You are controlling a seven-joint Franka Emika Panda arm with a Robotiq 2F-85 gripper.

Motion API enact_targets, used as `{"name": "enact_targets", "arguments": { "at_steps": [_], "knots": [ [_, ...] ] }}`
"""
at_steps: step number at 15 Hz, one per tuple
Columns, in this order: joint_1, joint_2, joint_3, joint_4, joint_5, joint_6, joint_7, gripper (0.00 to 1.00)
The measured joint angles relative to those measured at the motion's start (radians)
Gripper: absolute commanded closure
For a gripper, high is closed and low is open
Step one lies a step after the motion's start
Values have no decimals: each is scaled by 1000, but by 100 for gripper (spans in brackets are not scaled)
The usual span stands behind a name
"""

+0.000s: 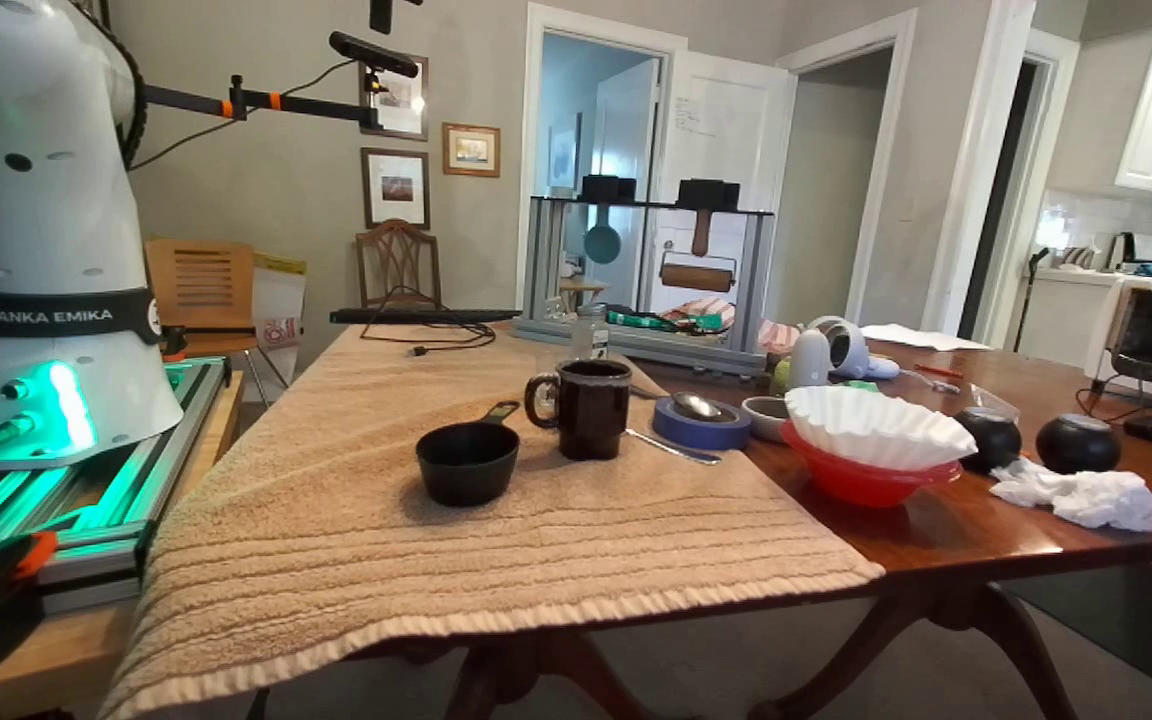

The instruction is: Put the lid in the glass cup

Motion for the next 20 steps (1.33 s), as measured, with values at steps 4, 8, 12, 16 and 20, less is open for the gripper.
{"name": "enact_targets", "arguments": {
  "at_steps": [4,8,12,16,20],
  "knots": [
    [9,57,14,6,-4,195,22,0],
    [8,156,42,36,-49,322,57,0],
    [2,278,66,88,-69,353,137,0],
    [-7,391,95,121,-71,330,268,0],
    [-6,457,101,146,-59,294,325,0]
  ]
}}
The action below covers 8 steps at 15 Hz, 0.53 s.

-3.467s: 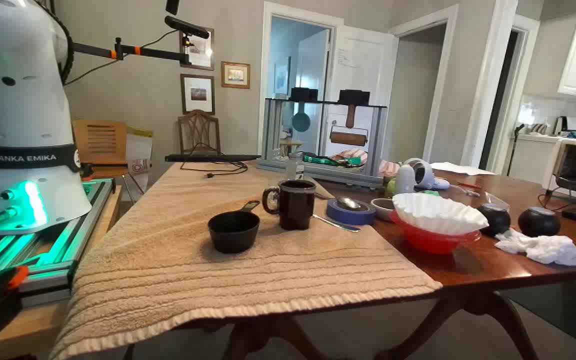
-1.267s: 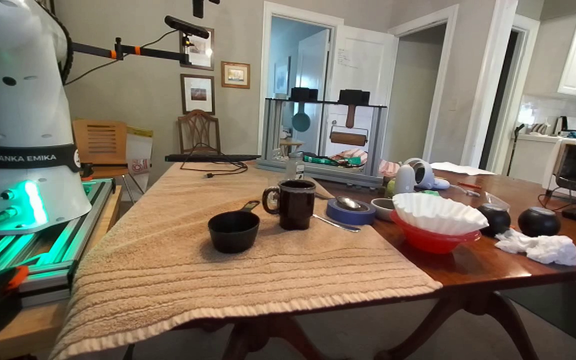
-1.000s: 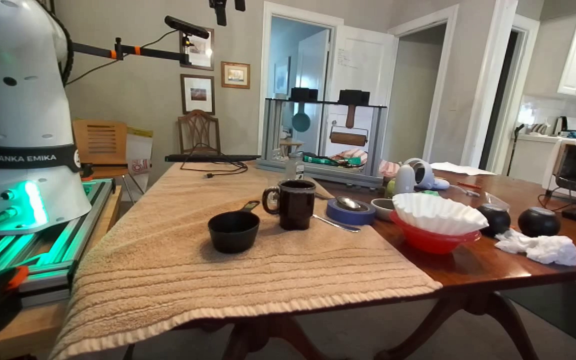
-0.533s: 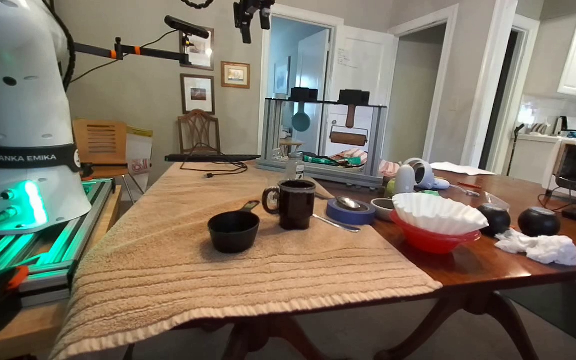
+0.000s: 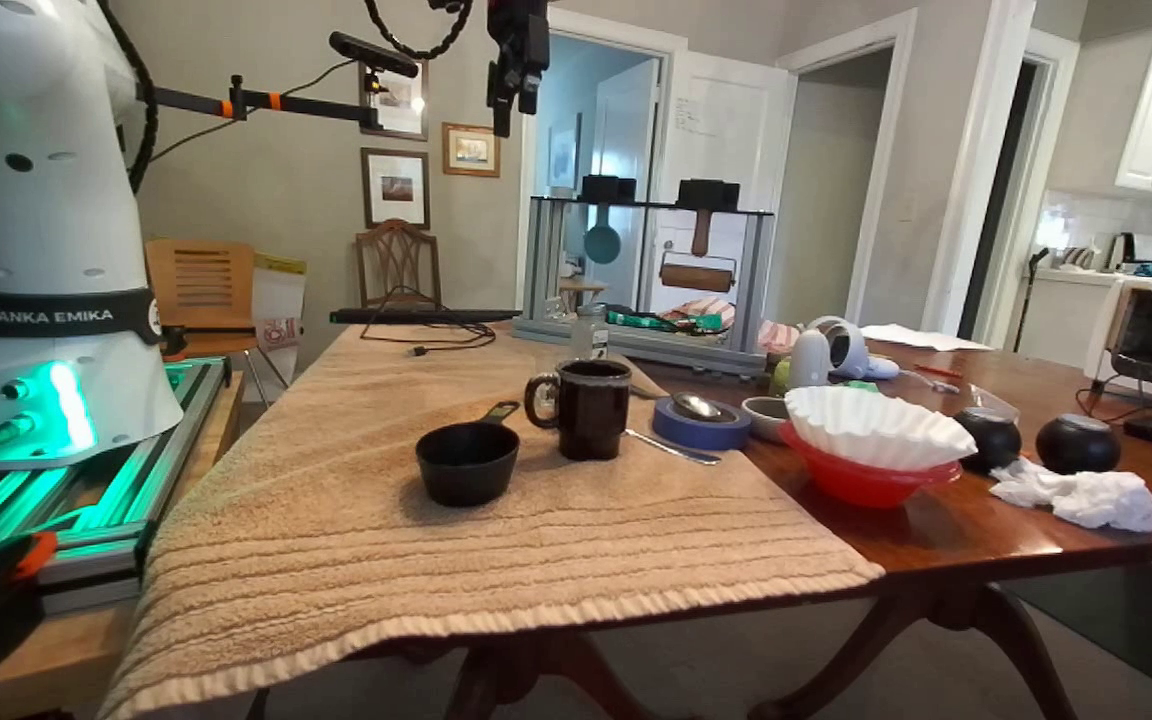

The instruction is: Put the lid in the glass cup

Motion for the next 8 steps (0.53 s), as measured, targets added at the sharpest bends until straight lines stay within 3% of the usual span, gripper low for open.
{"name": "enact_targets", "arguments": {
  "at_steps": [8],
  "knots": [
    [1,15,-1,22,7,-28,-1,0]
  ]
}}
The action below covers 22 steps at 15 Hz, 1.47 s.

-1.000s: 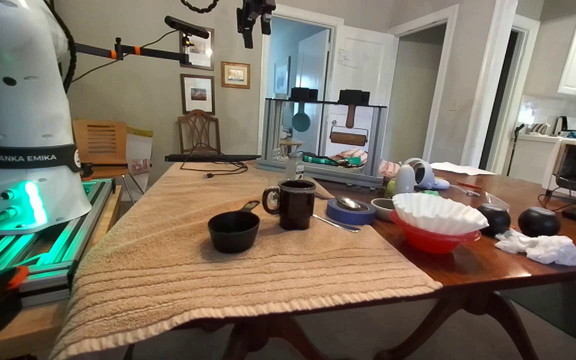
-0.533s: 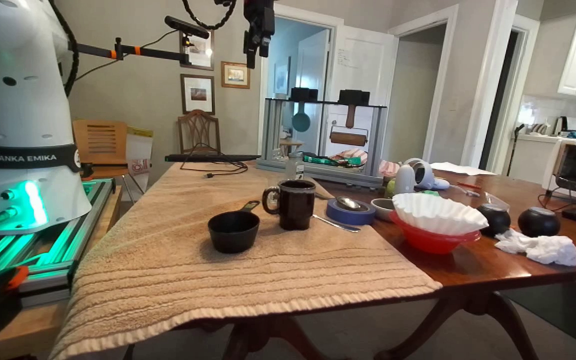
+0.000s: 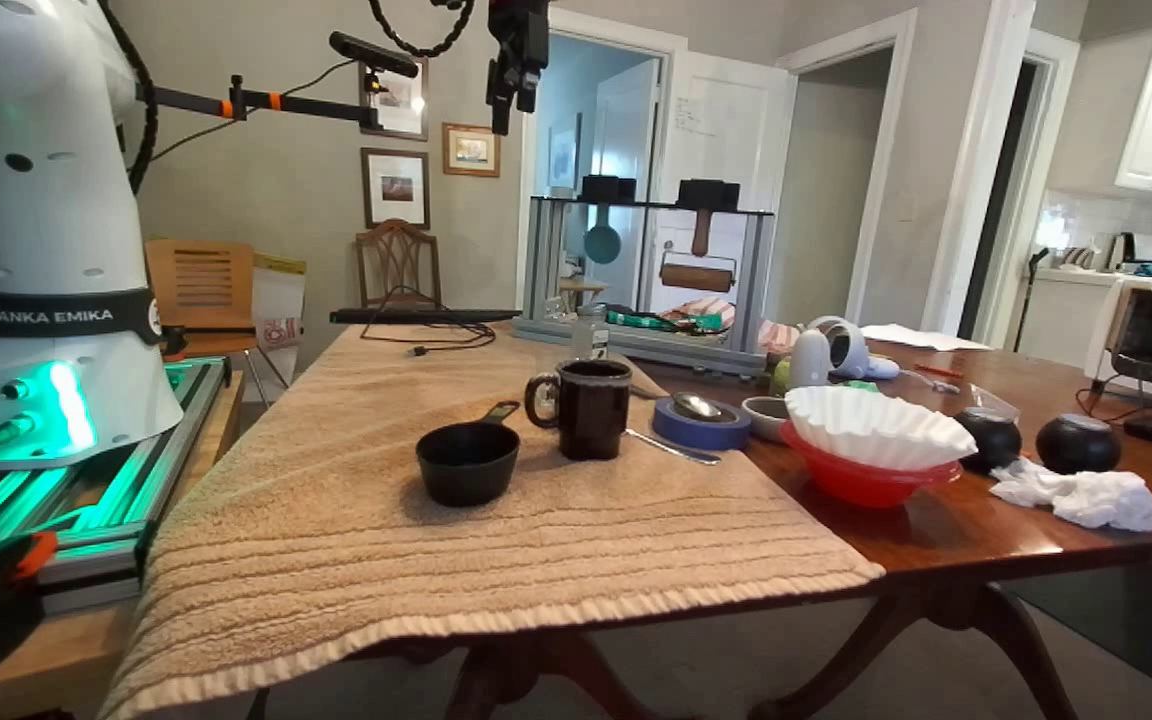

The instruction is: Put the lid in the glass cup

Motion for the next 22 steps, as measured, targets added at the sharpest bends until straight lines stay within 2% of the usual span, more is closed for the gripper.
{"name": "enact_targets", "arguments": {
  "at_steps": [2,6,9,15,22],
  "knots": [
    [0,50,0,2,0,22,0,0],
    [2,231,-2,35,1,149,5,0],
    [2,360,-22,91,48,216,-45,0],
    [-20,512,-76,192,126,218,-157,0],
    [-25,571,-83,231,132,195,-190,0]
  ]
}}
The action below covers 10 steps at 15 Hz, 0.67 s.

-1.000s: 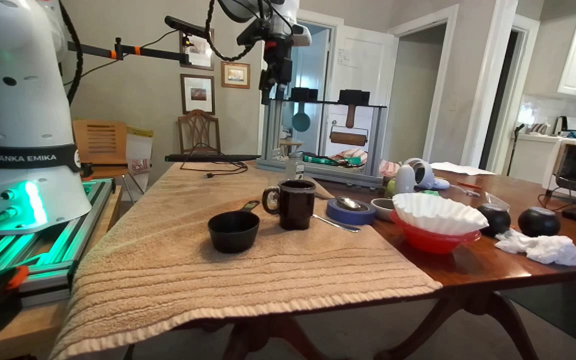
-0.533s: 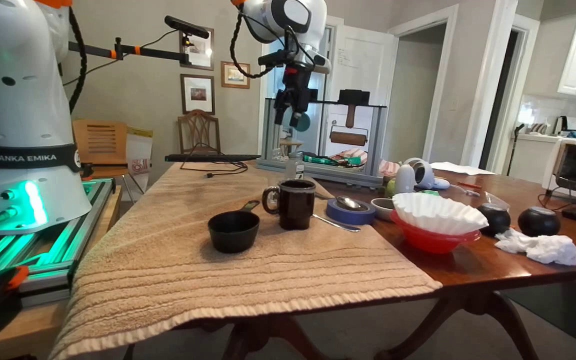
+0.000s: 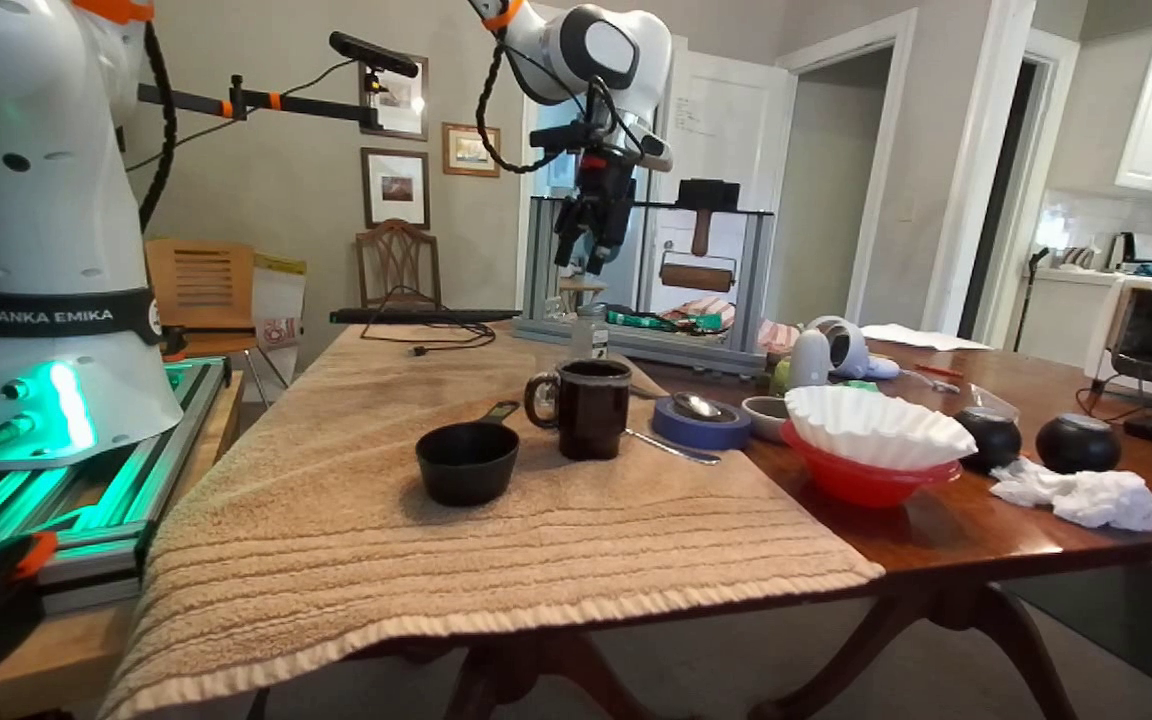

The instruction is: Put the lid in the glass cup

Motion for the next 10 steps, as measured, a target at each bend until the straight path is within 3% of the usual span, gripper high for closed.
{"name": "enact_targets", "arguments": {
  "at_steps": [6,10],
  "knots": [
    [1,-7,2,-14,-3,25,-49,0],
    [-10,-54,-2,-117,-1,117,-96,0]
  ]
}}
